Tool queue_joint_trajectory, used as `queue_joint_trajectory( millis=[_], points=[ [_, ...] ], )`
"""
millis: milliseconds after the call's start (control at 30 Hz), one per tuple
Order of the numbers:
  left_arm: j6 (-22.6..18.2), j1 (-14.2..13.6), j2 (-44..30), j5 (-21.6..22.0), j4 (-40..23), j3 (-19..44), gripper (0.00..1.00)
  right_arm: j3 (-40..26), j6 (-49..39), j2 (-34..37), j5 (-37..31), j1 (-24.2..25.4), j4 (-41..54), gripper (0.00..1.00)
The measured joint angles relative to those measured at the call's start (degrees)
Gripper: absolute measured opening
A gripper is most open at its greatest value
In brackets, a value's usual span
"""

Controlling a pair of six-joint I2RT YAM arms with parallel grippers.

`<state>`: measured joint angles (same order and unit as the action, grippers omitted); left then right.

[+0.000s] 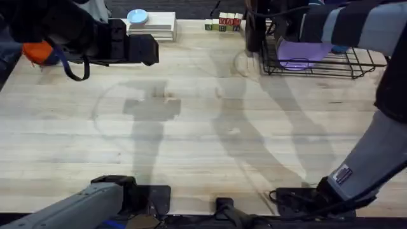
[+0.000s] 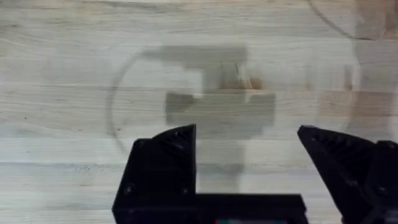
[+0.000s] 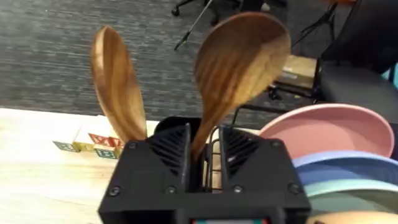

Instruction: Pick up the spoon on the table one by one and put them onto the rack

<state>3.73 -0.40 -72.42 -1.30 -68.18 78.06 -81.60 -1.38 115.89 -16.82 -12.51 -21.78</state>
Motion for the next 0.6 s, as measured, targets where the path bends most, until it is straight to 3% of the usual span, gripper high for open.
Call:
queue_joint_trajectory(
  millis=[267, 600],
  points=[
    [0.2, 0.0, 0.0, 0.0, 0.0, 0.0, 0.993, 0.0, -0.2, 0.0, 0.1, 0.0, 0.3, 0.436],
    [0.2, 0.0, 0.0, 0.0, 0.0, 0.0, 0.993, 0.0, -0.2, -3.8, 0.2, 0.0, 6.4, 0.525]
  ],
)
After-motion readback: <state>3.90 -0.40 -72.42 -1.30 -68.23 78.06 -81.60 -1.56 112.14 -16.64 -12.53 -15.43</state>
